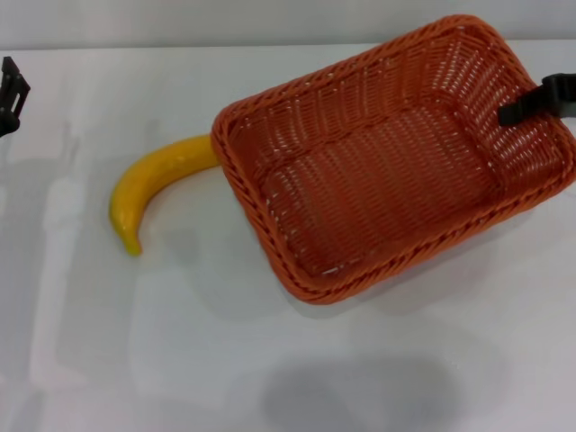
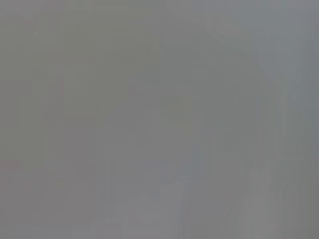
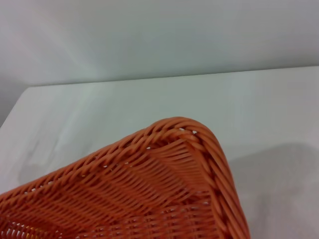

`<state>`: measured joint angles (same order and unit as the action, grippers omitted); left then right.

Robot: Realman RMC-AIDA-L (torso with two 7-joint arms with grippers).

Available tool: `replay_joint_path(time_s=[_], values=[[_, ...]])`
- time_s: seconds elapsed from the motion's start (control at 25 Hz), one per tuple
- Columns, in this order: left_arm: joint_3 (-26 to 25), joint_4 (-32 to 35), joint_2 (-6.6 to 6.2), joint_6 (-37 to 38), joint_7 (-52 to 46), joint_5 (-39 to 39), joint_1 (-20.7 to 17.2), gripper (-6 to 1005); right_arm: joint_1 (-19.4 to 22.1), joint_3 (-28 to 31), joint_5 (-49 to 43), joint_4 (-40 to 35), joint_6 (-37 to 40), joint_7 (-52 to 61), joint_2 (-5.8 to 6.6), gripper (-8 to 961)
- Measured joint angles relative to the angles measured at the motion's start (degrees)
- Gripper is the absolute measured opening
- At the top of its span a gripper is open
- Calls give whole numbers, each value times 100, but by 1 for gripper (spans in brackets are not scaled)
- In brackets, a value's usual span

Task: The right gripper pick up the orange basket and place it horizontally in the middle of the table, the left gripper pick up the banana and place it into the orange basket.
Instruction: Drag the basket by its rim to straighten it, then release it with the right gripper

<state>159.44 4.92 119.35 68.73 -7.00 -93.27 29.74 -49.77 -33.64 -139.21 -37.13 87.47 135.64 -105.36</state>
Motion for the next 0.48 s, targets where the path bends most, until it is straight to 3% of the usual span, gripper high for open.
replay_joint_path(time_s=[0.48], values=[[-18, -24, 1, -10, 6, -45, 23, 862, 383, 95, 723, 74, -284, 47, -9, 126]])
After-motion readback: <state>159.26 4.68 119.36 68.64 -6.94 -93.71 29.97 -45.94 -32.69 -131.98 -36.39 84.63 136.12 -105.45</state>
